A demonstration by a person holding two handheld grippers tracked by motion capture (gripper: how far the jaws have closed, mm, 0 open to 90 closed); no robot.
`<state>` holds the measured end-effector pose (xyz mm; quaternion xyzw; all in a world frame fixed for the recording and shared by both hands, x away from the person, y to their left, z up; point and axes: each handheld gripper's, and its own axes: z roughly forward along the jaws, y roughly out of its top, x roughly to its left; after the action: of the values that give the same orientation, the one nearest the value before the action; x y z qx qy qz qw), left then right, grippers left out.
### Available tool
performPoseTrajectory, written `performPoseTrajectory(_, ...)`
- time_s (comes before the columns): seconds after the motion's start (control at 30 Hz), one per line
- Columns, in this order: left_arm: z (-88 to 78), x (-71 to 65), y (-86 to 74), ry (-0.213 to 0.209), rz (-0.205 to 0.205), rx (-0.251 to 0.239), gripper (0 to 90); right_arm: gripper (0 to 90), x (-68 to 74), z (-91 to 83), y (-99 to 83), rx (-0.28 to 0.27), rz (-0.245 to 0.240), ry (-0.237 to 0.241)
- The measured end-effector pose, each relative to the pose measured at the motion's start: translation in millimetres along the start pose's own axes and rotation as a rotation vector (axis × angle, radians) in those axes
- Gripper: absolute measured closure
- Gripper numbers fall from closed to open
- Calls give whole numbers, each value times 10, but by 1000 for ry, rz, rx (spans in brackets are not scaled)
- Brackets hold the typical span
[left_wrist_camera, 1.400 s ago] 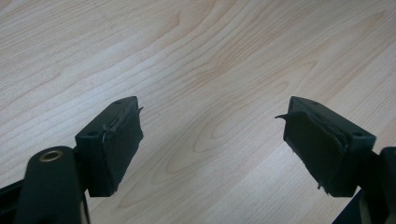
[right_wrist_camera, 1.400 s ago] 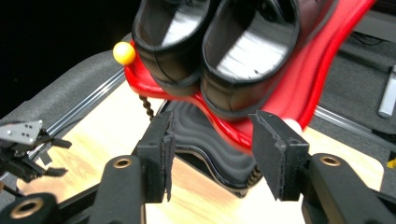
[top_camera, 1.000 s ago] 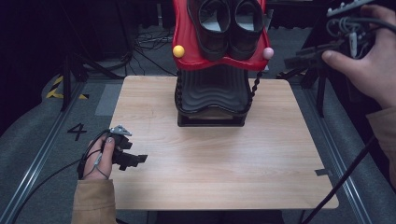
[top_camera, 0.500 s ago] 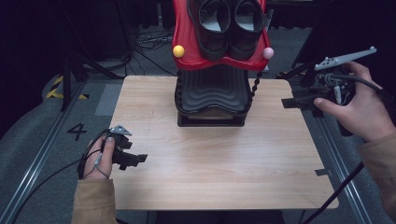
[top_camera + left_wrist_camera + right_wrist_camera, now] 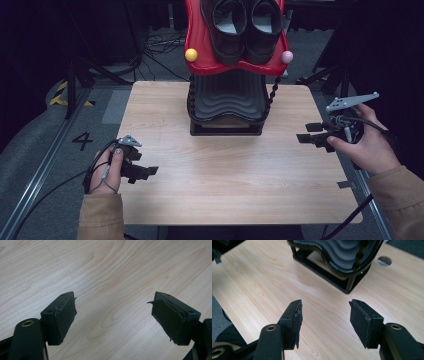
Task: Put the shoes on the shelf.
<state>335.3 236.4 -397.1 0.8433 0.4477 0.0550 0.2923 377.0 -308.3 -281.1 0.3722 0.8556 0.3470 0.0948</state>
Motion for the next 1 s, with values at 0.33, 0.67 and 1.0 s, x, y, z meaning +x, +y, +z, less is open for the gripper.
performPoseTrajectory(0.33,-32,-41,-97,12,-1,-12,206,433,-76,455,-400,18,-12,57)
performPoseTrajectory(0.67,-23,-82,-178,16,10,-22,210,412,-225,828,-712,23,-43,38)
performPoseTrajectory(1.0,18,-67,-196,28,31,-66,214,406,-385,1122,-1079,26,-25,57)
